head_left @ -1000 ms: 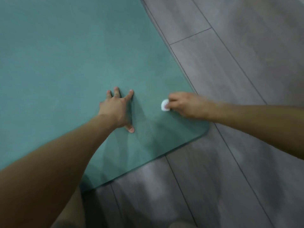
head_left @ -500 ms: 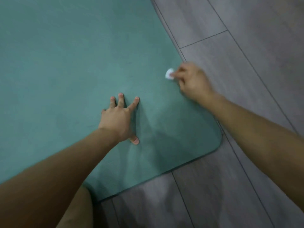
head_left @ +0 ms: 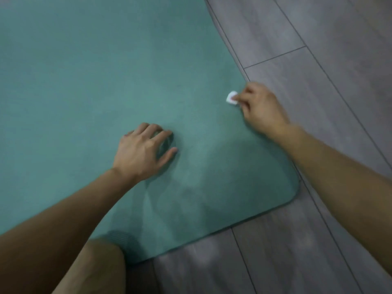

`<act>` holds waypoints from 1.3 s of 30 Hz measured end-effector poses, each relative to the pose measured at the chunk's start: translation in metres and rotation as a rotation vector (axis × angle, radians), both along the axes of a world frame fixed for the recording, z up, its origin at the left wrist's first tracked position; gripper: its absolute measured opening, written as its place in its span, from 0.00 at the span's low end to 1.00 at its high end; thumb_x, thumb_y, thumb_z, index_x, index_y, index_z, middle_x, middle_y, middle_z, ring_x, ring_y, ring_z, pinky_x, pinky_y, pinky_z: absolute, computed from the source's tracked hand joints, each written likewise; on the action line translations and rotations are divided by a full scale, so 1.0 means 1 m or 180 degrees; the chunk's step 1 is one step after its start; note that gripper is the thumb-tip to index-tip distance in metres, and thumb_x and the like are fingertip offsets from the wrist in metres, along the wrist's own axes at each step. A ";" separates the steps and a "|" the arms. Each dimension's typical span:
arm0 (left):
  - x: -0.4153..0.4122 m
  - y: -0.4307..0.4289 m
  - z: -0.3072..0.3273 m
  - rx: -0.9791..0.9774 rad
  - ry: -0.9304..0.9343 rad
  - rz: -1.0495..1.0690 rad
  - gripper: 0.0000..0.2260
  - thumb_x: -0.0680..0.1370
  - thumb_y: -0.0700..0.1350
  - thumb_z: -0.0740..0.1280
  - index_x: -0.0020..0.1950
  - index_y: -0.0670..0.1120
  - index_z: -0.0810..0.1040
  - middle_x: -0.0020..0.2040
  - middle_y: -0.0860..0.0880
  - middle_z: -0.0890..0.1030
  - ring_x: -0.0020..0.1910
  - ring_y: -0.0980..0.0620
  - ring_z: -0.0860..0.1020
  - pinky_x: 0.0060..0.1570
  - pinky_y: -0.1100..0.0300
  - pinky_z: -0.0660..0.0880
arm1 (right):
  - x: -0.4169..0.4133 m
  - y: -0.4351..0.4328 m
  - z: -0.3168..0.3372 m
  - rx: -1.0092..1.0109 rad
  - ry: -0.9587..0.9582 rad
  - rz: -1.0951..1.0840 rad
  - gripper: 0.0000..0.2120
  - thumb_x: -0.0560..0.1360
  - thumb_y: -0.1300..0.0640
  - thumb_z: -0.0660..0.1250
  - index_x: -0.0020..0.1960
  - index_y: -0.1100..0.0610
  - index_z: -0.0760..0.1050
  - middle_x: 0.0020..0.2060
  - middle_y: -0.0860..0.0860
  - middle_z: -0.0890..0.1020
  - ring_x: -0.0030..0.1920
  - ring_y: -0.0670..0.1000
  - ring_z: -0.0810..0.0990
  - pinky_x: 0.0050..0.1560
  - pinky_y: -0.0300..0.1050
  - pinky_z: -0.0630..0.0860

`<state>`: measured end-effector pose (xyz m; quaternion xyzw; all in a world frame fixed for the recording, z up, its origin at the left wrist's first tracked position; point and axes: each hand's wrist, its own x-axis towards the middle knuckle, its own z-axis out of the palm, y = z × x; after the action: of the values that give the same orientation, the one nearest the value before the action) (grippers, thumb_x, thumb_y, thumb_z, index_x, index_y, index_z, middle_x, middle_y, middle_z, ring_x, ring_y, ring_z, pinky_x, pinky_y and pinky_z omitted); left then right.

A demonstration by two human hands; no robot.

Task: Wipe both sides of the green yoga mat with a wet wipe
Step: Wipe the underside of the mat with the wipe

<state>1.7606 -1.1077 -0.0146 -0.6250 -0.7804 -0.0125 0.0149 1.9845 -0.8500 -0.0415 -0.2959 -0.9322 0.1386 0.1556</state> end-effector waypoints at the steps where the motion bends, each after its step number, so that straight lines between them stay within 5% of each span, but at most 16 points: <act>1: -0.003 0.009 -0.009 0.0150 0.0025 0.0095 0.23 0.83 0.66 0.59 0.68 0.54 0.80 0.64 0.50 0.80 0.63 0.45 0.77 0.57 0.47 0.75 | -0.005 0.017 -0.001 -0.0053 -0.0078 -0.0226 0.11 0.81 0.58 0.66 0.59 0.58 0.85 0.49 0.58 0.78 0.50 0.62 0.78 0.50 0.55 0.79; 5: 0.000 0.052 -0.043 0.0394 -0.0099 0.0708 0.22 0.85 0.62 0.58 0.74 0.52 0.75 0.73 0.47 0.75 0.73 0.42 0.70 0.72 0.42 0.66 | -0.010 -0.015 -0.004 -0.0190 0.0137 -0.0122 0.11 0.80 0.59 0.65 0.58 0.59 0.84 0.46 0.57 0.77 0.44 0.60 0.78 0.46 0.54 0.79; 10: 0.000 0.052 -0.064 0.0676 -0.0160 0.0779 0.22 0.84 0.61 0.61 0.74 0.53 0.75 0.74 0.47 0.74 0.74 0.43 0.70 0.74 0.40 0.62 | 0.008 -0.090 0.003 -0.0345 0.0129 0.1594 0.11 0.83 0.61 0.63 0.58 0.59 0.84 0.45 0.56 0.78 0.43 0.57 0.77 0.44 0.51 0.74; 16: -0.001 0.053 -0.061 0.0692 -0.0200 0.0855 0.21 0.83 0.60 0.62 0.74 0.54 0.76 0.74 0.48 0.74 0.74 0.44 0.70 0.74 0.40 0.62 | -0.040 0.045 -0.005 -0.0092 0.0355 -0.0540 0.13 0.80 0.59 0.65 0.59 0.56 0.86 0.46 0.58 0.77 0.44 0.61 0.79 0.49 0.53 0.79; 19: -0.003 0.053 -0.063 0.0718 -0.0222 0.0849 0.21 0.83 0.59 0.63 0.74 0.54 0.76 0.74 0.48 0.74 0.74 0.43 0.70 0.74 0.40 0.62 | -0.038 -0.011 -0.003 -0.0351 0.0347 -0.0155 0.10 0.78 0.61 0.67 0.55 0.57 0.86 0.43 0.57 0.76 0.41 0.59 0.78 0.44 0.53 0.78; 23: -0.002 0.052 -0.065 0.0774 -0.0230 0.0841 0.21 0.83 0.58 0.63 0.74 0.53 0.76 0.74 0.48 0.74 0.73 0.42 0.70 0.74 0.40 0.62 | 0.006 -0.100 0.004 -0.0673 0.0181 0.1570 0.09 0.81 0.62 0.66 0.54 0.60 0.85 0.42 0.57 0.77 0.41 0.57 0.75 0.43 0.51 0.73; 29: -0.003 0.053 -0.064 0.0762 -0.0206 0.0863 0.21 0.83 0.59 0.62 0.74 0.54 0.76 0.74 0.48 0.73 0.73 0.43 0.70 0.74 0.40 0.62 | -0.011 0.025 -0.006 -0.0183 0.0466 -0.0590 0.11 0.80 0.61 0.68 0.58 0.56 0.86 0.44 0.56 0.76 0.40 0.49 0.73 0.46 0.50 0.76; 36: -0.003 0.052 -0.066 0.0741 -0.0160 0.0843 0.21 0.84 0.59 0.61 0.74 0.54 0.75 0.74 0.48 0.73 0.73 0.42 0.70 0.75 0.41 0.61 | 0.068 -0.096 0.009 -0.0811 0.0364 0.0099 0.07 0.74 0.66 0.71 0.48 0.58 0.86 0.39 0.52 0.76 0.38 0.52 0.75 0.39 0.44 0.73; 39: -0.003 0.053 -0.067 0.0767 -0.0187 0.0842 0.21 0.84 0.59 0.61 0.74 0.53 0.75 0.74 0.47 0.73 0.73 0.42 0.70 0.75 0.40 0.61 | 0.047 -0.057 0.006 -0.0609 0.0433 -0.0122 0.06 0.72 0.66 0.72 0.43 0.57 0.86 0.39 0.53 0.78 0.37 0.53 0.77 0.39 0.46 0.74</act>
<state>1.7572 -1.0552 -0.0812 -0.5099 -0.8488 -0.1221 0.0684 2.0319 -0.9065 -0.0356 -0.3171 -0.8962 0.2436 0.1921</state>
